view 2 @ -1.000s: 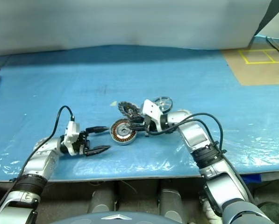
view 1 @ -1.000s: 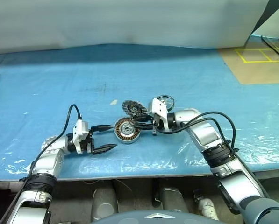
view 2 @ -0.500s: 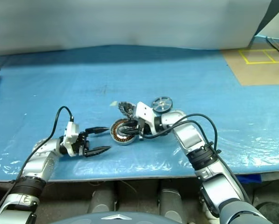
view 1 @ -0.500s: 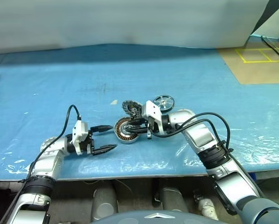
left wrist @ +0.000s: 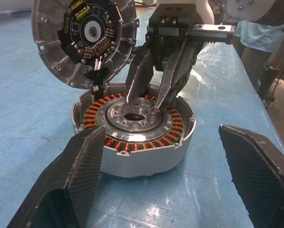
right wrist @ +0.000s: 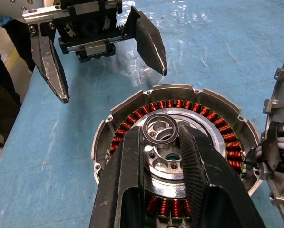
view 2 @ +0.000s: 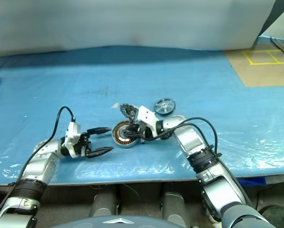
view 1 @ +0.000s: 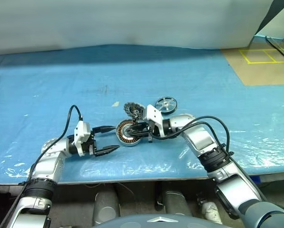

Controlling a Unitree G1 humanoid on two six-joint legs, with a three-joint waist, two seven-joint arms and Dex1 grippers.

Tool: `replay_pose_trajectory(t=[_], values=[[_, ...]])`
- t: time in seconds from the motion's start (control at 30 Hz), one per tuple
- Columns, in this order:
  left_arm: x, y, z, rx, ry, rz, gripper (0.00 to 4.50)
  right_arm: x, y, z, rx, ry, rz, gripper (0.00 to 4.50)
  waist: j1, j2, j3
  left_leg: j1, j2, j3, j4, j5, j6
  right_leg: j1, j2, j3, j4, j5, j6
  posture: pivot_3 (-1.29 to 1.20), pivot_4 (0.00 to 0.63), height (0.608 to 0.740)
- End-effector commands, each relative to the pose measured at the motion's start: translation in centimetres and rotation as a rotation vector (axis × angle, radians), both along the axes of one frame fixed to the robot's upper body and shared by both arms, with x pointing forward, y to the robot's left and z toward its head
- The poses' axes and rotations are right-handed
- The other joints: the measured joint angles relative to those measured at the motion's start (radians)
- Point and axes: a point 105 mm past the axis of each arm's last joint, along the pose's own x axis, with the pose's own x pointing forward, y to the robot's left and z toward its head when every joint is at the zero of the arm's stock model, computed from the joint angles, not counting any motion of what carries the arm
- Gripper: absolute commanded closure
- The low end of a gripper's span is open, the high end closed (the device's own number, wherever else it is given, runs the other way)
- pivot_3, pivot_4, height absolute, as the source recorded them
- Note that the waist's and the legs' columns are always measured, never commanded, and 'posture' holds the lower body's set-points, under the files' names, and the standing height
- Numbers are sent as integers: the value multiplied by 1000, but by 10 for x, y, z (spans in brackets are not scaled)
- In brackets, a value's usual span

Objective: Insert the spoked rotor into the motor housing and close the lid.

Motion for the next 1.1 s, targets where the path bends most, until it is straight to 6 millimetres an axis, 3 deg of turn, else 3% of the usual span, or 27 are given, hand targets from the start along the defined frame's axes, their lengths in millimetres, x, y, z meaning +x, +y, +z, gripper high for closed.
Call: replay_pose_trajectory(t=[0.03, 0.27, 0.43, 0.8, 1.03, 1.1], values=[[1, 3, 11, -3, -47, 14, 498, 1, 3, 5, 12, -20, 9, 3844, 0, 0, 0, 0, 0, 0, 0, 0, 0, 0, 0, 0, 0, 0, 0, 0, 150, 740], [-1, 3, 12, -4, -45, 9, 498, 4, 0, 4, 6, -23, -6, 3844, 0, 0, 0, 0, 0, 0, 0, 0, 0, 0, 0, 0, 0, 0, 0, 0, 150, 740], [0, 3, 11, 0, -38, 7, 498, 5, -1, 5, 2, -60, -15, 2135, 0, 0, 0, 0, 0, 0, 0, 0, 0, 0, 1, 1, 0, -1, 1, 0, 150, 740], [-3, 5, 6, 6, -26, 10, 498, -1, 5, 13, 54, -48, 34, 2135, 0, 0, 0, 0, 0, 0, 0, -1, -1, 0, 1, 1, 0, -1, 2, 0, 150, 740], [-3, 5, 2, 7, -19, 12, 498, -2, 6, 13, 65, -34, 40, 4439, 0, 0, 0, 1, 1, 0, 0, -1, -2, -1, 2, 2, 0, -1, 2, 0, 150, 740], [-3, 6, 2, 7, -17, 13, 498, -2, 6, 11, 60, -33, 38, 4439, 0, 0, 0, 1, 1, 0, 0, -1, -2, -1, 3, 3, 0, -1, 2, 0, 150, 740]])
